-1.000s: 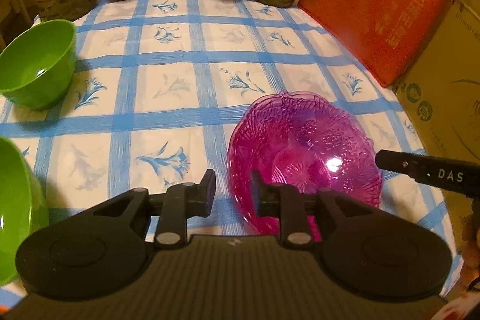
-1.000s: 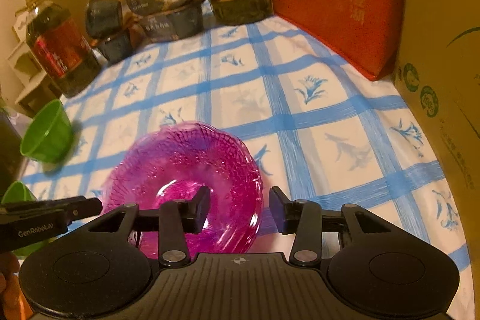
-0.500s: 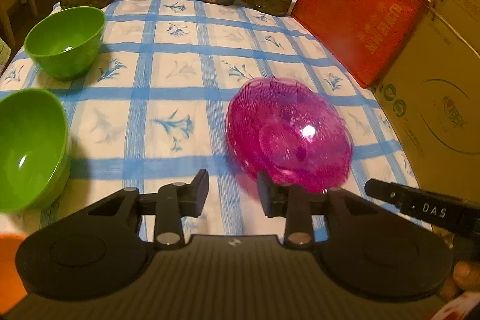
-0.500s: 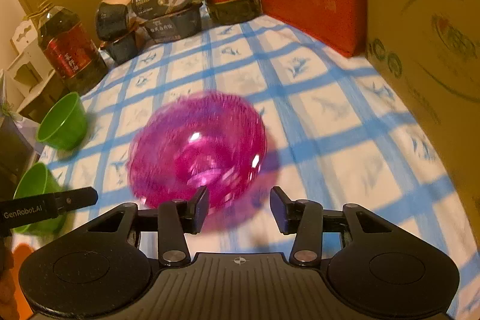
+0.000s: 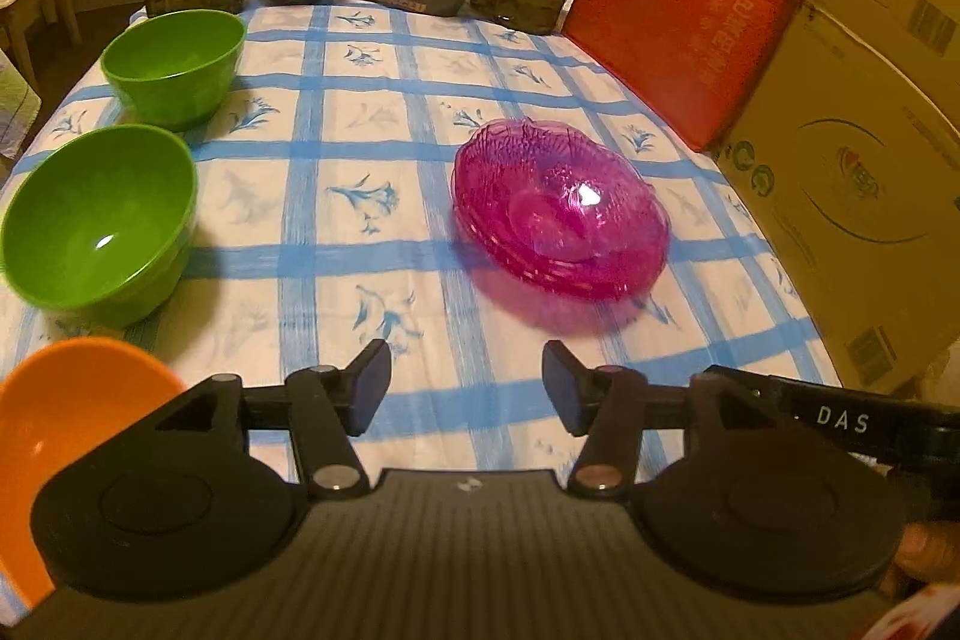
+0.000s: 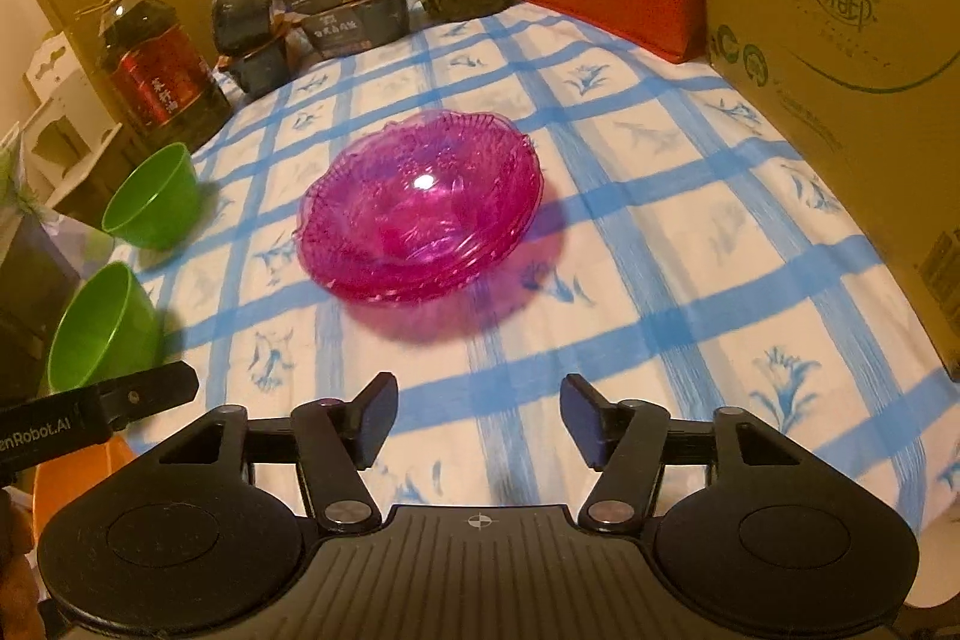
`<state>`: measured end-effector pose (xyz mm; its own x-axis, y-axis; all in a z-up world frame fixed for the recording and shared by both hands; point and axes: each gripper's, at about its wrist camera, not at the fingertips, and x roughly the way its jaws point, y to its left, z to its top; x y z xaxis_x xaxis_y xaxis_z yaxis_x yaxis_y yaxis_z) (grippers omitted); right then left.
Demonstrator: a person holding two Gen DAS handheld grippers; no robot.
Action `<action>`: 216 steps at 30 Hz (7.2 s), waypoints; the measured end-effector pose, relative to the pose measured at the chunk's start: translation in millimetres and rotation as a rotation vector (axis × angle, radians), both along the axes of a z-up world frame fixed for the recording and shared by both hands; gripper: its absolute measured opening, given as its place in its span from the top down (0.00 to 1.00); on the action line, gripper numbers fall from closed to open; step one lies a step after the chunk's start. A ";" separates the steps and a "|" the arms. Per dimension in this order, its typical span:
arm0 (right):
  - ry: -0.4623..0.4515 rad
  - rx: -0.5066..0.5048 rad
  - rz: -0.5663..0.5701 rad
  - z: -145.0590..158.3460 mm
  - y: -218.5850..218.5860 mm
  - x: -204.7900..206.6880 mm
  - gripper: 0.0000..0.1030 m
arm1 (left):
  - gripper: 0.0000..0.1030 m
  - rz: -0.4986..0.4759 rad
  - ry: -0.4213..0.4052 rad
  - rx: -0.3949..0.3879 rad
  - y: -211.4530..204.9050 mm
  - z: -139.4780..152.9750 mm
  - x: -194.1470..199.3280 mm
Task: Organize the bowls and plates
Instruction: 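Withdraw both tools from the stack and move toward the orange bowl, then close both tools on the rim of the orange bowl, then lift the orange bowl with both tools and carry it over the green bowl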
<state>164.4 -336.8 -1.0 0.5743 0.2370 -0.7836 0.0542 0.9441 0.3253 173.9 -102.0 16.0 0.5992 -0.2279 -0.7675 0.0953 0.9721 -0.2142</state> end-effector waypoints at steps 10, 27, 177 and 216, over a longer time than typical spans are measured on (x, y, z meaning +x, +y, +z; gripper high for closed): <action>-0.010 -0.030 0.041 9.8 16.9 -34.3 0.35 | 0.33 -0.007 -0.011 -0.012 8.0 4.4 -43.9; -0.022 -0.024 0.096 15.8 44.5 -81.6 0.35 | 0.20 -0.011 -0.037 -0.004 37.1 13.9 -112.4; -0.030 0.008 0.456 8.0 280.2 132.5 0.85 | 0.90 0.261 0.014 0.051 246.4 16.3 71.0; -0.104 0.097 0.373 9.3 253.6 119.1 0.61 | 0.89 0.304 -0.008 0.037 258.3 0.1 58.4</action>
